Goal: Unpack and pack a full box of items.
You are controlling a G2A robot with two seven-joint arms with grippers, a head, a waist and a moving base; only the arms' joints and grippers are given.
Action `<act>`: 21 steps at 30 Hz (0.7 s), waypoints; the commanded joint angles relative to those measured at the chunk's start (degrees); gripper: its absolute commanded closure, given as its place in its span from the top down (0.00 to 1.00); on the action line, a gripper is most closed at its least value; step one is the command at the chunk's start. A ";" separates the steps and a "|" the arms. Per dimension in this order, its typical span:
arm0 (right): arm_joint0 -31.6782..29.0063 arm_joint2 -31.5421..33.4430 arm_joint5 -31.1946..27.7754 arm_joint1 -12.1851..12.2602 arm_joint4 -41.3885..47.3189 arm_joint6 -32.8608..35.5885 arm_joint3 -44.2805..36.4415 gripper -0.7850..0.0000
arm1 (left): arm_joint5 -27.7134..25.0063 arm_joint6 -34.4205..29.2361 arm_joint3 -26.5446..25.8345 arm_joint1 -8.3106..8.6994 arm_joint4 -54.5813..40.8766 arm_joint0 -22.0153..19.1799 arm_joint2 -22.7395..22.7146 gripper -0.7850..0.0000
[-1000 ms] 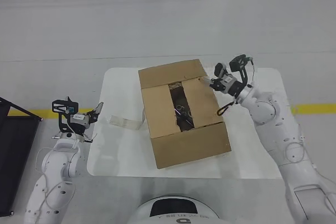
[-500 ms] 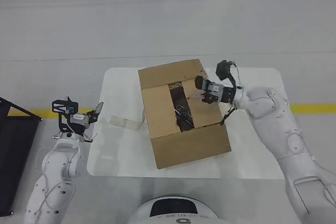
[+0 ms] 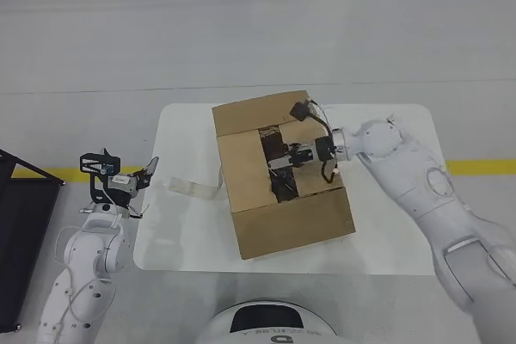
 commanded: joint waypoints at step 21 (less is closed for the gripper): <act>8.99 -6.38 13.93 -11.25 35.56 18.30 17.10 1.00 | 0.00 0.00 0.00 0.00 0.00 0.00 0.00 1.00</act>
